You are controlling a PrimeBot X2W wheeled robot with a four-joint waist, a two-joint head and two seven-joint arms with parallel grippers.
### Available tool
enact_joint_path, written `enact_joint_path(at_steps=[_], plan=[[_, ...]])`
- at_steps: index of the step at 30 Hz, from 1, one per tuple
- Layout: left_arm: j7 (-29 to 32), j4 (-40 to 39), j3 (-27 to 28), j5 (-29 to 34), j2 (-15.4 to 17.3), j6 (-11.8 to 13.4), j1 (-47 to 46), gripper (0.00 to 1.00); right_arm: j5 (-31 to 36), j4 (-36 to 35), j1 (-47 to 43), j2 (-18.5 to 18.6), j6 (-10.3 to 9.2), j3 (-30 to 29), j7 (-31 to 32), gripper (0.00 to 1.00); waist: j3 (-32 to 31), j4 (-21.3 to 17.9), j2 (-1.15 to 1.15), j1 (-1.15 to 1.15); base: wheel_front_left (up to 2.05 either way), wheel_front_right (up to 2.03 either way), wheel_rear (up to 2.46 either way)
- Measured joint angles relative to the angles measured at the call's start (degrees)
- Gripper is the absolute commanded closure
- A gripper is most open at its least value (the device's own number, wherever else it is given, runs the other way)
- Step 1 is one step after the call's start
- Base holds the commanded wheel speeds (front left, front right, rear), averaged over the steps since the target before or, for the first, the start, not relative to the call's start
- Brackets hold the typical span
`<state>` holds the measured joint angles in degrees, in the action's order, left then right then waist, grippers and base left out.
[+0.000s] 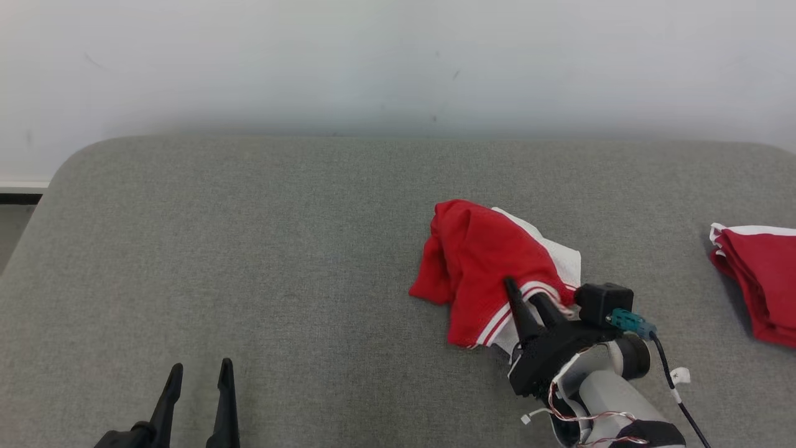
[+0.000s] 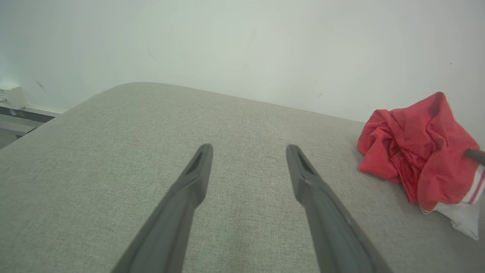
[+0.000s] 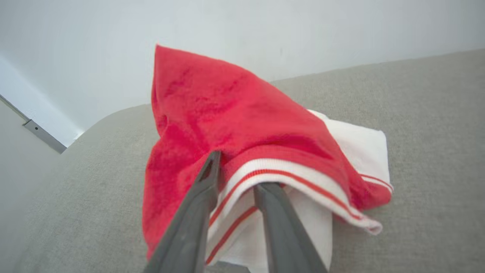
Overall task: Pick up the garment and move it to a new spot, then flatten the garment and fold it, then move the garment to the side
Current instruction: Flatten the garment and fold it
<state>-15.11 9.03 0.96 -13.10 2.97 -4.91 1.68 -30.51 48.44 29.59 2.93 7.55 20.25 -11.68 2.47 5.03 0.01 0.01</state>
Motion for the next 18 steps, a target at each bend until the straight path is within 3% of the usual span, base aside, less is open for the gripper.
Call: enact_joint_path(at_steps=[8,18], plan=[[0.0,-0.4,1.2,-0.1,0.0,0.4,2.0,0.00,3.4,-8.6,1.9,0.0,0.01,4.8,-2.8,1.00,-2.6,-0.8,0.00,-0.01,0.00,0.00,0.00],[0.0,-1.6,1.8,-0.3,-0.1,1.0,1.8,0.00,-6.1,-17.4,15.4,0.0,0.00,15.2,3.8,1.00,-3.3,-3.7,0.00,-0.01,0.00,0.00,0.00]])
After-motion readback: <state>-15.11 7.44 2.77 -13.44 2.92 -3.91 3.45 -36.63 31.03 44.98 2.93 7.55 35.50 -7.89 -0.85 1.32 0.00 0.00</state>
